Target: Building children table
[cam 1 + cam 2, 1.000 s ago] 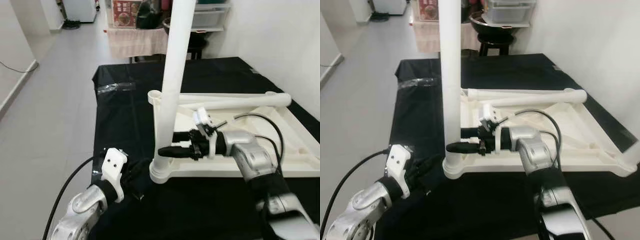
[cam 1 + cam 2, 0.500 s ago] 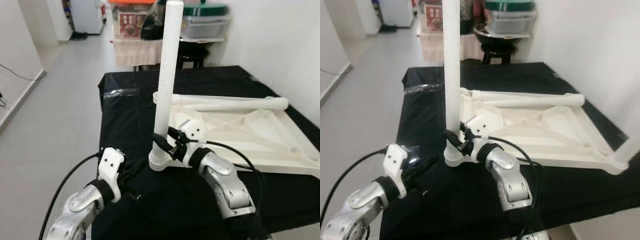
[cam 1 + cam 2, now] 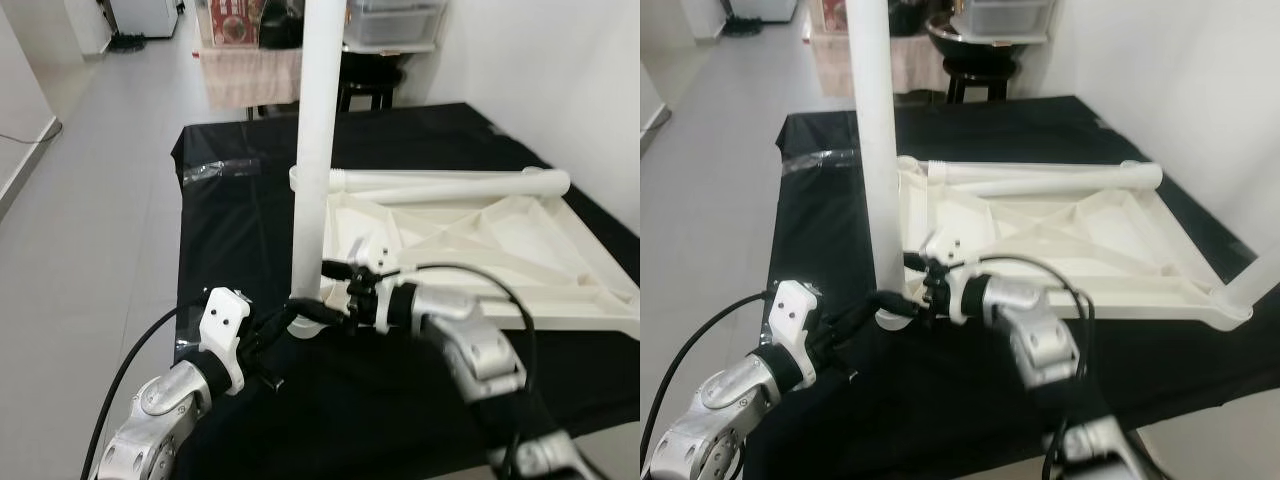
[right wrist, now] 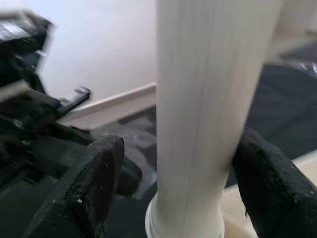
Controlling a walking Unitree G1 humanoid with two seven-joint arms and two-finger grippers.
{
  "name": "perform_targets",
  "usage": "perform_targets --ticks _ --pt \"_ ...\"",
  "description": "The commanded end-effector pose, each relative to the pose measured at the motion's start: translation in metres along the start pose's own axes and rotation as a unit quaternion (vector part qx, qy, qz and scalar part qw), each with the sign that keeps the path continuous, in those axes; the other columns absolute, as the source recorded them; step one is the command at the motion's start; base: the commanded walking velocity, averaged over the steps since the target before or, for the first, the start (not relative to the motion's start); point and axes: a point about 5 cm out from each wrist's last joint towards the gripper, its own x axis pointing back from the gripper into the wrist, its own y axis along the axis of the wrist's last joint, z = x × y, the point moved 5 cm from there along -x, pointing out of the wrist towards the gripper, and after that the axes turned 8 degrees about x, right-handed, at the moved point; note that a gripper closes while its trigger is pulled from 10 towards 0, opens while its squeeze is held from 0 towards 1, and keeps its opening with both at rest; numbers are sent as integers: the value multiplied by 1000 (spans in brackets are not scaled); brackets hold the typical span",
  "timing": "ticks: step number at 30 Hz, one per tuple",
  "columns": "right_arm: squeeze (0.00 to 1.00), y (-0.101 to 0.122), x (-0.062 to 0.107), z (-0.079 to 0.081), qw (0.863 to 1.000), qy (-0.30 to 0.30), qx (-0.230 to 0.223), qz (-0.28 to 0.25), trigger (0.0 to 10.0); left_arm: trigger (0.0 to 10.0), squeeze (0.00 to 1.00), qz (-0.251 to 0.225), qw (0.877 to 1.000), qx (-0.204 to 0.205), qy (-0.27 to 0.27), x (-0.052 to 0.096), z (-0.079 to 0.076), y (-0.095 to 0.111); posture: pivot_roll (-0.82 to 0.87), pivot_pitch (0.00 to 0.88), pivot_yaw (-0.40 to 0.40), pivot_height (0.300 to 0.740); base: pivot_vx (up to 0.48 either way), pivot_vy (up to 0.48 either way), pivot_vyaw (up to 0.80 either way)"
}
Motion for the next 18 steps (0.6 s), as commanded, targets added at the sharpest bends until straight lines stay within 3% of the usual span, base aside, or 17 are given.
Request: perform_targets --ticks 1,6,15,18 --pt "0 -2 -3 9 999 49 16 3 10000 10000 0 19 1000 -11 4 2 1 -6 24 47 -41 740 0 0 0" --pt "0 3 -8 -2 994 107 25 14 10000 10000 0 50 995 -59 56 3 9 -13 44 44 -44 740 0 0 0" --pt "0 6 -19 -17 996 92 16 11 10000 10000 0 63 988 -97 107 7 16 -14 56 48 -48 740 0 0 0" --pt "0 9 -24 -28 997 75 1 -4 10000 10000 0 53 982 -107 148 13 20 -11 62 52 -46 740 0 0 0"
